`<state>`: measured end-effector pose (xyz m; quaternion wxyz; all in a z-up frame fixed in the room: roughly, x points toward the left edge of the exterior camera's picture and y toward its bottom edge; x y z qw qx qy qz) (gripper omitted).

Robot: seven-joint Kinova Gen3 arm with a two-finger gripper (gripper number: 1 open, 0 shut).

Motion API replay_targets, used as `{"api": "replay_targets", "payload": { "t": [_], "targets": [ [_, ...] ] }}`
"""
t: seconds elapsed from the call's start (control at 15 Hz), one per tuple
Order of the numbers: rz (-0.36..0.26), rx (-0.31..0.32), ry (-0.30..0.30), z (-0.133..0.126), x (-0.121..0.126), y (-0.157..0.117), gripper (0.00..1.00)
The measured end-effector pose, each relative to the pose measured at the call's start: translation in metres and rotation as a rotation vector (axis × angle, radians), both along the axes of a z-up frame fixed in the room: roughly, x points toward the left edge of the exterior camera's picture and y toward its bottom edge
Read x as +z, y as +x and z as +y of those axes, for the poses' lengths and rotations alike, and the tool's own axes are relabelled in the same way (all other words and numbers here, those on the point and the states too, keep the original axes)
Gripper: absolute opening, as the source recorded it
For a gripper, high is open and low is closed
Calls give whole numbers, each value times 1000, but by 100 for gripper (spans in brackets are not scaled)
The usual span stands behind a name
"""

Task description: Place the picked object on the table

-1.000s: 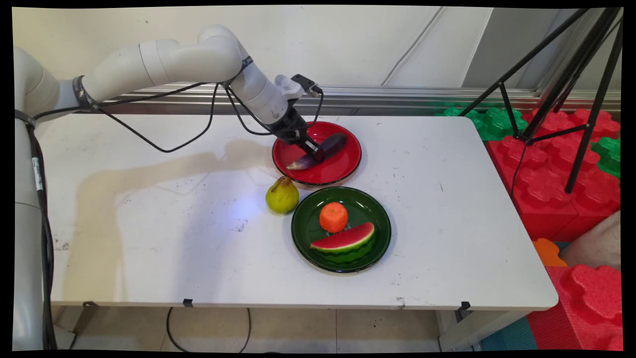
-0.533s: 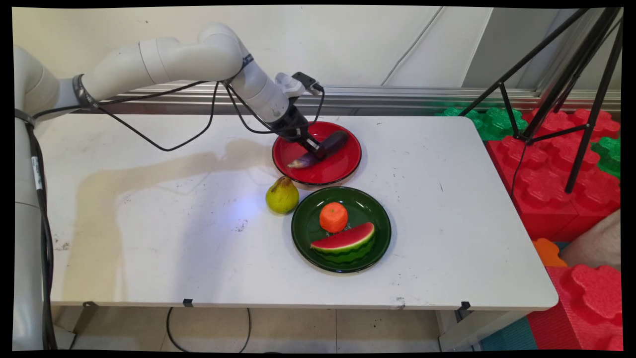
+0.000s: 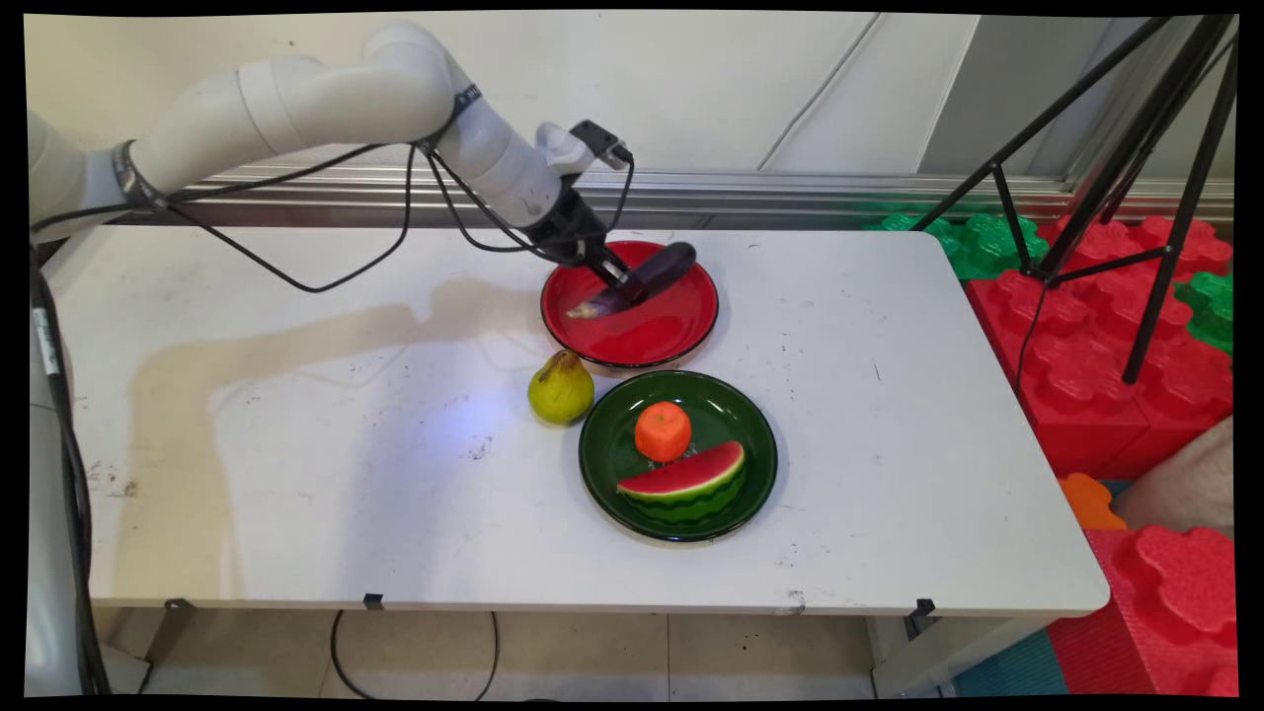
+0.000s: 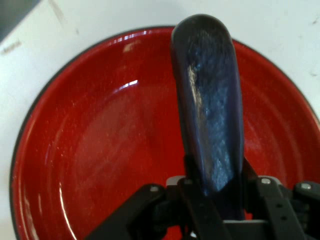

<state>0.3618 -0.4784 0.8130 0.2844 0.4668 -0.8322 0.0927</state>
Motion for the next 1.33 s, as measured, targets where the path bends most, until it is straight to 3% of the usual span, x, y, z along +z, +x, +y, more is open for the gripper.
{"api": "replay_targets", "payload": {
  "t": [0.87,1.33],
  "targets": [
    [28,-139,-142,38,80,47,0],
    [24,-202,-153,81,110,82,0]
  ]
}}
